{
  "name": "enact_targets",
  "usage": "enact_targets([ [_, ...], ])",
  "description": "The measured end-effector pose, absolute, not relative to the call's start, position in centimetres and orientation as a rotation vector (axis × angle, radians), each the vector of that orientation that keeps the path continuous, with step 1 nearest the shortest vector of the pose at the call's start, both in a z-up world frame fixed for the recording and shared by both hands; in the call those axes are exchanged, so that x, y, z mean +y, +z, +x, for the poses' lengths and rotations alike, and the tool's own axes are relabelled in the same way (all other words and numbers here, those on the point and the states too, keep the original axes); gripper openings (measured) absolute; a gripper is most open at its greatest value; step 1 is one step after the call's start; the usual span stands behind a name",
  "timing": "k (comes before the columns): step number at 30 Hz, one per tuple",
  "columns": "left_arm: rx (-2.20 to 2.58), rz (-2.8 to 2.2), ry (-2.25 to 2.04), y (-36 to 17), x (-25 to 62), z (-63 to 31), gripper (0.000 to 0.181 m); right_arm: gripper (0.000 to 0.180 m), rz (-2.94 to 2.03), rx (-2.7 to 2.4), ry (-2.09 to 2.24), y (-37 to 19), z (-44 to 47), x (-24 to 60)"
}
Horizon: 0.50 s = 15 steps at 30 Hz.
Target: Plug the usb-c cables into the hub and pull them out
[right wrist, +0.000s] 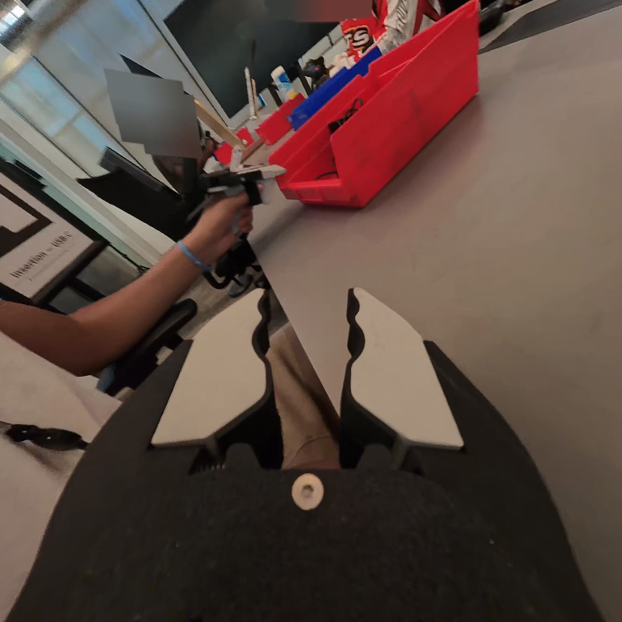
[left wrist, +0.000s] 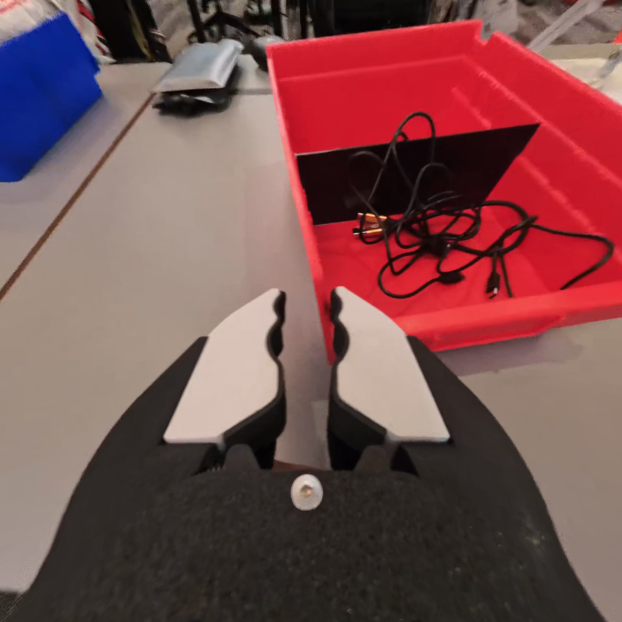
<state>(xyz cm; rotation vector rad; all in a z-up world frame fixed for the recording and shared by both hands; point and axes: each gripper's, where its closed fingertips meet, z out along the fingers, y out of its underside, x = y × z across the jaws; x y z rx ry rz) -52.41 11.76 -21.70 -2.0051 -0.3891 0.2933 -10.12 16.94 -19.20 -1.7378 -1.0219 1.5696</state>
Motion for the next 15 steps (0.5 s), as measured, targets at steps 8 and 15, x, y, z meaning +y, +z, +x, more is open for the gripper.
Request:
enact_targets([
  [8, -0.527, -1.964, 0.372, -18.5, 9.8, -54.4, 0.032, 0.042, -1.763, -1.101, 1.506, -20.9, -9.3, 16.1],
  [15, -0.135, -2.319, 0.07, -18.9, 17.5, -45.7, 0.015, 0.042, -1.775, -1.086, 1.557, -21.0, -9.5, 16.6],
])
